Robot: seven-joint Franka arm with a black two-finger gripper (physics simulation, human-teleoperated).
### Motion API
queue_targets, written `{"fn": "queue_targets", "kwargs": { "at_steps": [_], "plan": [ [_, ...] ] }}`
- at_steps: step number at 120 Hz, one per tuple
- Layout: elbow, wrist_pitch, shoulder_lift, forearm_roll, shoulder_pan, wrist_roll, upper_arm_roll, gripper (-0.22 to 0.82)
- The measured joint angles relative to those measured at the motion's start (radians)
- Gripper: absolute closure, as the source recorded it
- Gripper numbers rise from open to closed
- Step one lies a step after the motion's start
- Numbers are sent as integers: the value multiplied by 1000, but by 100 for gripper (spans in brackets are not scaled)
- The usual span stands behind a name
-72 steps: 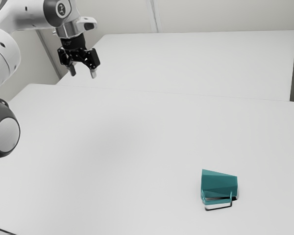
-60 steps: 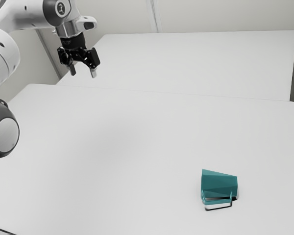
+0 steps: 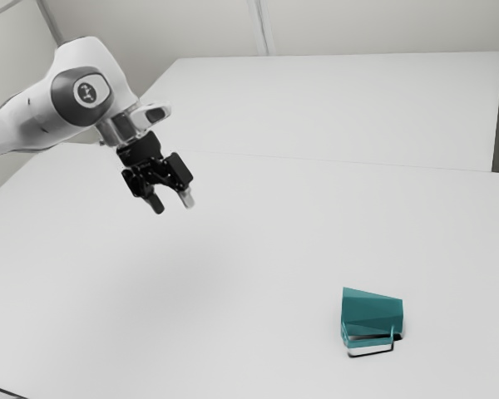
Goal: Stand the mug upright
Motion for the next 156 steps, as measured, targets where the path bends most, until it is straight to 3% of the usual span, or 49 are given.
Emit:
{"fn": "queue_targets", "kwargs": {
  "at_steps": [20,53,77,108,156],
  "plan": [
    [-206,188,-75,-192,-31,12,-89,0],
    [-359,403,-50,-591,-58,125,-200,0],
    [-383,492,36,-804,-90,248,-253,0],
    [-370,561,144,-1003,-156,412,-275,0],
    [-302,665,240,-1176,-198,604,-321,0]
  ]
}}
